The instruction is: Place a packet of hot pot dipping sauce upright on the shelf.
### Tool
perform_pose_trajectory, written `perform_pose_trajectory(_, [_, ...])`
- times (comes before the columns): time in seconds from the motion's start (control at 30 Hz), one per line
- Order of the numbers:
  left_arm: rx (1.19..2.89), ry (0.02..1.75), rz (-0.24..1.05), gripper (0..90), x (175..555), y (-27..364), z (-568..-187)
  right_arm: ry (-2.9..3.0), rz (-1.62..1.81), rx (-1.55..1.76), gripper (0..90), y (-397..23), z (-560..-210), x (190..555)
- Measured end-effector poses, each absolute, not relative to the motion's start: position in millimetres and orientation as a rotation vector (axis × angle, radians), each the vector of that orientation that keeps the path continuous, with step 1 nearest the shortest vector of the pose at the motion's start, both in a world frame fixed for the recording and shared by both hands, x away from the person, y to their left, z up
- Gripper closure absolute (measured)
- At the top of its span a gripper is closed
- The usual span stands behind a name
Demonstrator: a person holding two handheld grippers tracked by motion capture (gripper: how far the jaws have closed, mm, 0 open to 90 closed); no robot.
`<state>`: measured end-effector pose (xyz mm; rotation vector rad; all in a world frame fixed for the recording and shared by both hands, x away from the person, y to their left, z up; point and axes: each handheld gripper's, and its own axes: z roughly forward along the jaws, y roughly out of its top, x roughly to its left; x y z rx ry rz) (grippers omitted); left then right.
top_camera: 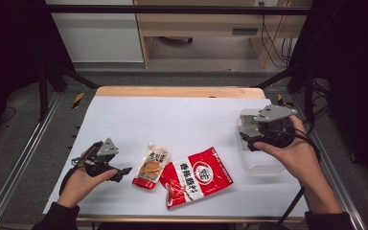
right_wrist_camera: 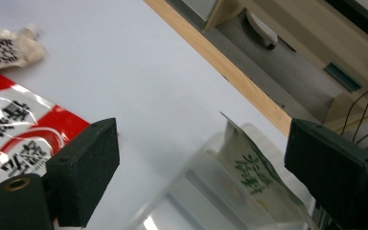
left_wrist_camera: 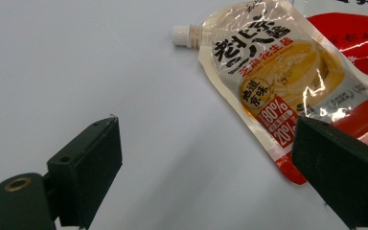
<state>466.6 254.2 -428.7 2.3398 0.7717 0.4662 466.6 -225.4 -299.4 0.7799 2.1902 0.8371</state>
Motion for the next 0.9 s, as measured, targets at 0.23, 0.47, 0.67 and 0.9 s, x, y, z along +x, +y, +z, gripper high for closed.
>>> perform_pose_trajectory(0.23, [2.324,0.793,0.488,10.5,458.8,254.8,-437.2,2.256,0.899,0.769,22.3,-183.0,-307.7,463.8])
perform_pose_trajectory(0.47, [2.273,0.826,0.508,10.8,457.0,261.4,-438.3,2.336,0.95,0.734,30.3,-136.8,-328.4,466.2])
perform_pose_trajectory(0.67, [2.267,0.834,0.513,11.1,456.5,265.4,-439.6,2.406,0.95,0.704,35.9,-99.7,-345.5,474.6])
perform_pose_trajectory(0.9, [2.256,0.845,0.509,11.2,456.9,271.1,-440.8,2.462,0.944,0.663,42.7,-65.5,-357.6,481.4])
